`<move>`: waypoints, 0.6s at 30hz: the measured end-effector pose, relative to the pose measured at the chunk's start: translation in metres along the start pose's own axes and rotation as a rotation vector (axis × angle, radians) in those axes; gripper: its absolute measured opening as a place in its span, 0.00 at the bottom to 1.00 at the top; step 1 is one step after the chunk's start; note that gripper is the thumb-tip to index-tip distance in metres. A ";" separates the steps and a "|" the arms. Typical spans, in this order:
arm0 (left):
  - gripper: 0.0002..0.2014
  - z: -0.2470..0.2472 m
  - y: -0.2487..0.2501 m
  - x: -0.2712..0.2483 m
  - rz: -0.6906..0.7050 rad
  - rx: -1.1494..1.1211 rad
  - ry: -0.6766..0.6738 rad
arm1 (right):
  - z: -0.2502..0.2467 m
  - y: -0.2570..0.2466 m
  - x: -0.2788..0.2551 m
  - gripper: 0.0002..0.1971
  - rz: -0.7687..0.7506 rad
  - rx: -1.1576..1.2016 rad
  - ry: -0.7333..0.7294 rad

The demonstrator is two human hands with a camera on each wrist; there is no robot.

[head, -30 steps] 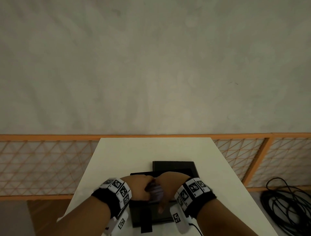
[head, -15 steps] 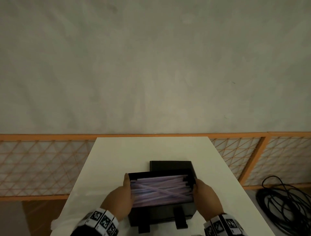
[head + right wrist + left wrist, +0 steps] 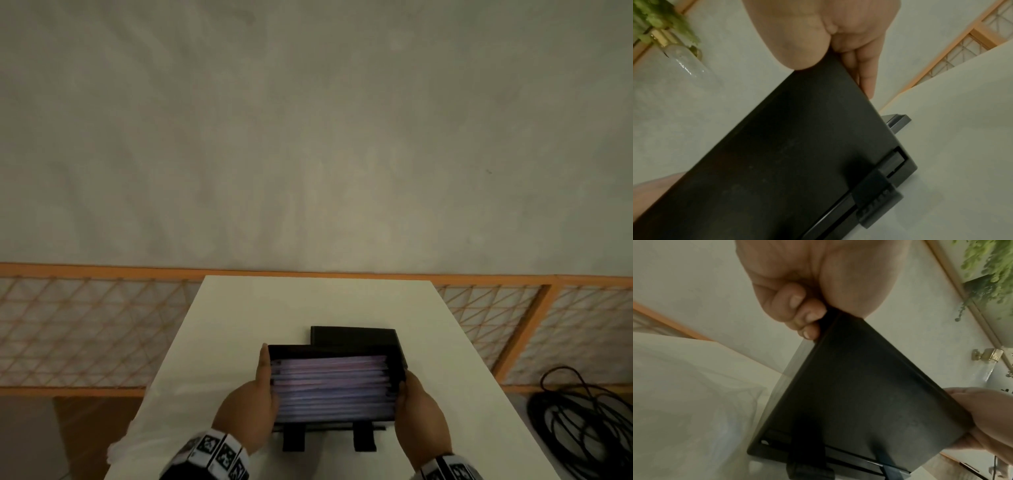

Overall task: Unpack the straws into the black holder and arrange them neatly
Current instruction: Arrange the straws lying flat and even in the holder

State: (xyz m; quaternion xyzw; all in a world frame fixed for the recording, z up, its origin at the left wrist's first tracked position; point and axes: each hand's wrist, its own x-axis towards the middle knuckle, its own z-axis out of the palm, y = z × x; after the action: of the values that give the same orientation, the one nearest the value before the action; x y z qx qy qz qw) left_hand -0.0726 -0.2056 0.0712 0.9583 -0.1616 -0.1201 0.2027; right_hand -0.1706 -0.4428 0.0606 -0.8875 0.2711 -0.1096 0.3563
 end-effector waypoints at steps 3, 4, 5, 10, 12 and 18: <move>0.36 0.000 0.000 0.001 0.008 -0.008 0.002 | 0.000 0.000 0.000 0.18 -0.013 -0.006 0.005; 0.36 0.000 0.000 -0.001 0.009 0.001 -0.004 | 0.000 0.000 -0.001 0.19 -0.019 -0.001 0.002; 0.36 -0.001 0.000 -0.002 0.012 0.007 -0.001 | -0.002 0.000 -0.002 0.19 -0.020 0.006 0.004; 0.40 -0.002 -0.003 -0.009 0.055 -0.008 0.096 | -0.009 0.003 0.000 0.20 -0.121 0.039 0.180; 0.42 0.005 -0.005 -0.006 0.016 -0.024 0.012 | -0.006 0.004 0.004 0.20 -0.105 -0.012 0.143; 0.39 0.008 -0.005 0.000 0.009 -0.090 -0.005 | 0.007 0.018 0.007 0.18 0.000 0.196 0.123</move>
State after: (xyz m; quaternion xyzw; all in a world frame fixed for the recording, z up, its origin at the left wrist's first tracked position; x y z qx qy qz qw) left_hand -0.0733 -0.2038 0.0621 0.9472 -0.1607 -0.1286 0.2460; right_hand -0.1697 -0.4536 0.0427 -0.8400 0.2802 -0.1899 0.4240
